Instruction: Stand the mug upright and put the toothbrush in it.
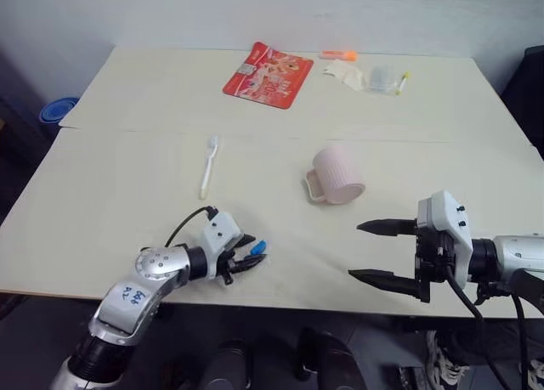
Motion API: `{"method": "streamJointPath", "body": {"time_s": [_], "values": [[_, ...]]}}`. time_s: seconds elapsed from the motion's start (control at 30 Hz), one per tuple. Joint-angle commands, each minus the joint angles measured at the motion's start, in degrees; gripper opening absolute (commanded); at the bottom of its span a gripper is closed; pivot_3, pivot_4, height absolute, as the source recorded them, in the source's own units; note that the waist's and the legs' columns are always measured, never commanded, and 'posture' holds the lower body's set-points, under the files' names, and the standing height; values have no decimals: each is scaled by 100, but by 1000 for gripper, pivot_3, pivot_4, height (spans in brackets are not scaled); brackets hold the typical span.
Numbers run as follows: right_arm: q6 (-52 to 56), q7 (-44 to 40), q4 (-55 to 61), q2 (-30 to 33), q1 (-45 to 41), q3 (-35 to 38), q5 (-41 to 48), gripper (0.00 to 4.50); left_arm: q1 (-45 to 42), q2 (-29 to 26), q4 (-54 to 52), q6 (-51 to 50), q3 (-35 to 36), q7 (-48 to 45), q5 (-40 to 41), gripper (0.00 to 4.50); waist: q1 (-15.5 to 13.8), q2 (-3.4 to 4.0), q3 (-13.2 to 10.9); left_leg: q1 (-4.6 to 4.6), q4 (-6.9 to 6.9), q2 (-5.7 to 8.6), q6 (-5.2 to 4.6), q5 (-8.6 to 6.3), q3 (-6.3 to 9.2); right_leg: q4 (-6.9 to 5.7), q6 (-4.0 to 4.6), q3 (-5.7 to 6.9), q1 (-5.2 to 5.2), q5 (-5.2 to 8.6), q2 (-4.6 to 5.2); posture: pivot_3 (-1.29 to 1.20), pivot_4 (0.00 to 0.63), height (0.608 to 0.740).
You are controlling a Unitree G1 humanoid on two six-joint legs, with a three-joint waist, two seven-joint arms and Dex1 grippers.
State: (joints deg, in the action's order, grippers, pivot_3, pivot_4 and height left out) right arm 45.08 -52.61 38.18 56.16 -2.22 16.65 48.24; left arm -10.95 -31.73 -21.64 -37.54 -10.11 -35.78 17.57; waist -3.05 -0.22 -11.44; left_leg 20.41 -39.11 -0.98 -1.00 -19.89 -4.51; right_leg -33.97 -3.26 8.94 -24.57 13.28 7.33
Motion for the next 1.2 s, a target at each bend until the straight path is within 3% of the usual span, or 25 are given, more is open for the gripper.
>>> {"method": "streamJointPath", "body": {"time_s": [0.03,0.13,0.33,0.53,0.7,0.77,0.87,1.1,1.2], "values": [[0,54,216,54,-5,218,156,4500,-91,87,53,129,-23,-2,-78,1042,5,0,0,1,0,0,0,0,0,1,0,0,0,0,0,0,150,740],[-3,137,153,36,-66,208,181,4500,-157,127,146,124,60,19,-91,102,2,0,0,1,0,0,0,0,0,2,0,1,0,0,0,0,150,740],[-157,7,-10,34,-218,-65,45,4500,-99,14,154,245,641,181,-83,122,17,0,0,1,0,-2,0,0,1,1,0,1,-1,0,0,0,150,740],[-315,-155,-386,-86,-872,-581,-148,4500,-253,60,429,-190,2737,874,605,122,61,-6,-4,0,0,-5,-1,1,4,-1,2,1,-1,-2,0,0,150,740],[-501,-142,-715,-452,-1521,-1190,-478,4500,-412,-353,1639,-355,4134,1930,241,122,92,-8,-5,0,0,-3,7,4,6,-2,2,7,-1,-2,-2,0,150,740],[-539,-166,-834,-559,-1687,-1345,-570,4500,-437,-401,1932,-499,4381,2099,288,122,128,-11,-5,3,0,-2,6,4,6,-2,1,7,-2,-3,-2,0,150,740],[-607,-266,-1019,-655,-1878,-1515,-700,4500,-383,-476,2339,-199,4193,1914,161,122,123,-18,-5,9,0,1,1,1,6,-9,-7,11,-1,-7,3,0,150,740],[-667,-373,-1199,-750,-2076,-1655,-906,4500,-234,-486,2417,-118,4181,2133,-1,2244,152,-33,-2,22,0,5,-3,-2,8,11,-20,13,-2,-14,9,0,150,740],[-654,-295,-1201,-774,-2056,-1612,-983,4500,-60,-682,2181,-677,4488,2252,88,3123,196,-35,-3,20,0,1,-1,-4,2,11,-20,9,-5,-14,7,0,150,740]]}}
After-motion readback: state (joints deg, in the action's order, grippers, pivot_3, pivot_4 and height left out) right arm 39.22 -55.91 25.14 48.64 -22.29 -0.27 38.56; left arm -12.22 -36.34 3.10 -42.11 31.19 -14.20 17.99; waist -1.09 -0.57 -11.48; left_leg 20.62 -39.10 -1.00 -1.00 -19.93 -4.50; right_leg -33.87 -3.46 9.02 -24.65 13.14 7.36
